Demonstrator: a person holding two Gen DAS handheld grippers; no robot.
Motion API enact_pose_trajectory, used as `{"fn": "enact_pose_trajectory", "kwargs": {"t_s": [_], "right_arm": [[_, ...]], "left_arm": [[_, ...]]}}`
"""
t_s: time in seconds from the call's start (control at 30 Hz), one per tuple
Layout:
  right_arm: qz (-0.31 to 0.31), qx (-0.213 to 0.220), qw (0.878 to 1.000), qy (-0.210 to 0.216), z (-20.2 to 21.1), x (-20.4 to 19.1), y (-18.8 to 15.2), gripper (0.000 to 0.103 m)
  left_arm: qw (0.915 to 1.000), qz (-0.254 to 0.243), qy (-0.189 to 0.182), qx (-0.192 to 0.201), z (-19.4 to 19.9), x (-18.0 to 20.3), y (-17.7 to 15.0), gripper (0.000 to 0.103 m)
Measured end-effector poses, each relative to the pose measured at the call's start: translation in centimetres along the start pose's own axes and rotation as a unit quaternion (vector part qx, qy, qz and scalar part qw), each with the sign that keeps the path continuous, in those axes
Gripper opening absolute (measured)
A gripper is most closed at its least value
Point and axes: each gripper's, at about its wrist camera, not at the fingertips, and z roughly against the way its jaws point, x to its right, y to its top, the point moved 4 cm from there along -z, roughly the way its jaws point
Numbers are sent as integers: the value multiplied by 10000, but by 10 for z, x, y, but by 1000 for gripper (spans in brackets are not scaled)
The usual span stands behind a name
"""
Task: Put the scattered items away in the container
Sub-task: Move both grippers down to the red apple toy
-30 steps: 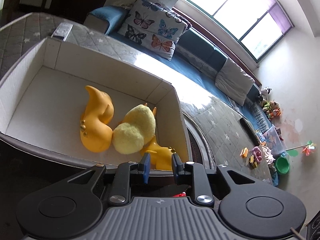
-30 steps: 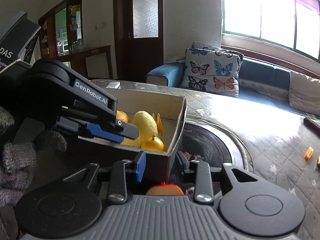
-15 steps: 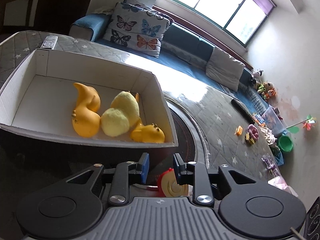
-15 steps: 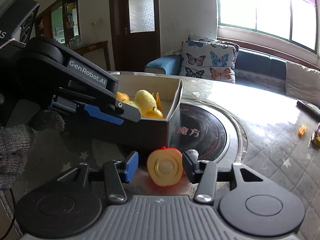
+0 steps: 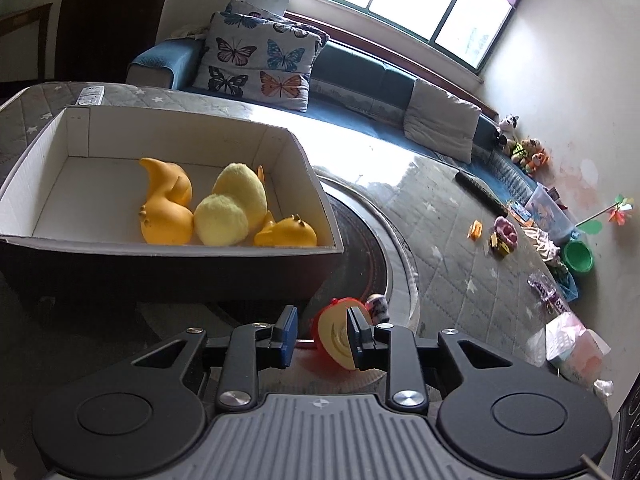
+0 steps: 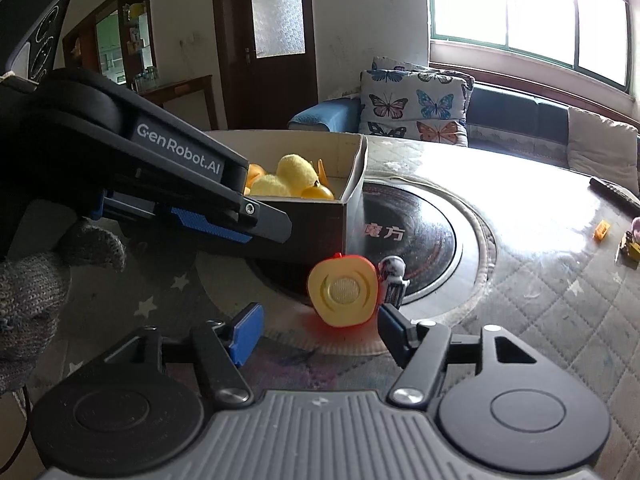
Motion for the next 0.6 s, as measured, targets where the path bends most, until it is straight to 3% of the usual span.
{"fn": "enact_pose_trajectory", "kwargs": {"t_s": [0.6], "right_arm": [[-200, -103, 9997, -53, 4, 2, -21, 67]], "left_arm": [[9997, 0, 58, -228, -7, -1, -10, 31]]}}
